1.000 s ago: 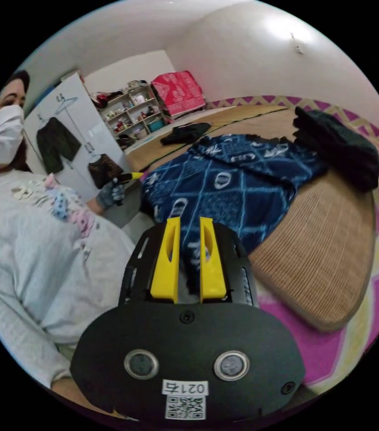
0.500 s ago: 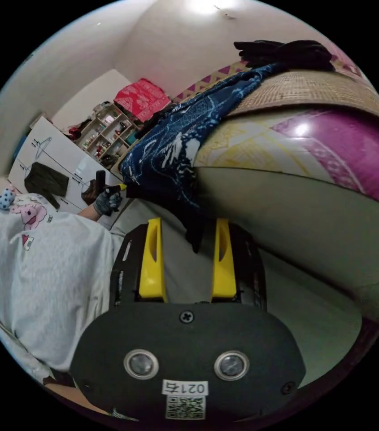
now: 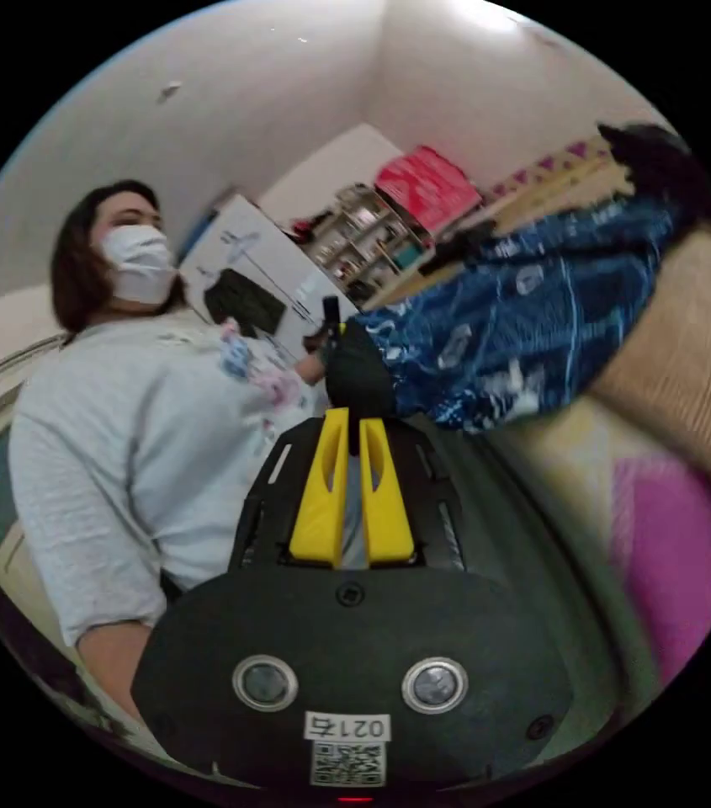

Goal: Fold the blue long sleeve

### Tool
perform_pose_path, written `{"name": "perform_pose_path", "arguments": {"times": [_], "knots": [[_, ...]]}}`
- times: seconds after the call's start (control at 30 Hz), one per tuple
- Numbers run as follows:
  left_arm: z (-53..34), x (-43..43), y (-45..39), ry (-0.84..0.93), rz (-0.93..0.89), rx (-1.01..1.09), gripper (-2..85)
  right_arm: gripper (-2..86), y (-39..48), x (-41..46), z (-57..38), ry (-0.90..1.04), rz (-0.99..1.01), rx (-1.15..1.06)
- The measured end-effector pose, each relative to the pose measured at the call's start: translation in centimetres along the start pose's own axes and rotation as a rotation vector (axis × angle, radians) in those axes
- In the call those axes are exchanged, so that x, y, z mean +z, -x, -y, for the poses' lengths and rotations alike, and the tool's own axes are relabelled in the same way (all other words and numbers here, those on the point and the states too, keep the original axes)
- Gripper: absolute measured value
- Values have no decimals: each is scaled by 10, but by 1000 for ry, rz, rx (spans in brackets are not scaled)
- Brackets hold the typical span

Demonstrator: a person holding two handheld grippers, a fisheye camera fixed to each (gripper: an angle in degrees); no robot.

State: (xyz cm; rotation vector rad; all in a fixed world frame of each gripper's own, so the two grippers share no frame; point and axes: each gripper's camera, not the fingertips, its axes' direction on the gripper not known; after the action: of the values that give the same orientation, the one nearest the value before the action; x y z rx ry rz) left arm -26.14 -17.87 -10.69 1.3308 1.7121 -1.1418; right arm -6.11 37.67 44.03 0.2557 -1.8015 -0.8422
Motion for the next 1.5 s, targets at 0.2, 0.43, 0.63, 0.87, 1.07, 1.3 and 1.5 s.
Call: {"name": "perform_pose_path", "arguments": {"times": [0.2, 0.43, 0.63, 0.87, 1.07, 1.3, 1.5], "knots": [[150, -24, 68, -72, 36, -113, -9, 2, -39, -107, 143, -118, 4, -65], [252, 2, 326, -150, 32, -481, -6, 15, -236, -174, 279, -239, 64, 223], [214, 39, 487, -196, 262, -763, 42, 87, -365, -184, 297, -209, -391, 594], [170, 40, 430, -42, 349, -548, 64, 101, -310, -189, 247, -110, -464, 472], [108, 106, 338, 134, 433, -480, 106, 116, -264, -137, 198, 45, -431, 483], [76, 159, 348, 149, 372, -551, 20, 36, -268, -99, 204, 116, -403, 474], [76, 126, 340, 172, 341, -542, -8, 13, -245, -92, 192, 64, -345, 475]]}}
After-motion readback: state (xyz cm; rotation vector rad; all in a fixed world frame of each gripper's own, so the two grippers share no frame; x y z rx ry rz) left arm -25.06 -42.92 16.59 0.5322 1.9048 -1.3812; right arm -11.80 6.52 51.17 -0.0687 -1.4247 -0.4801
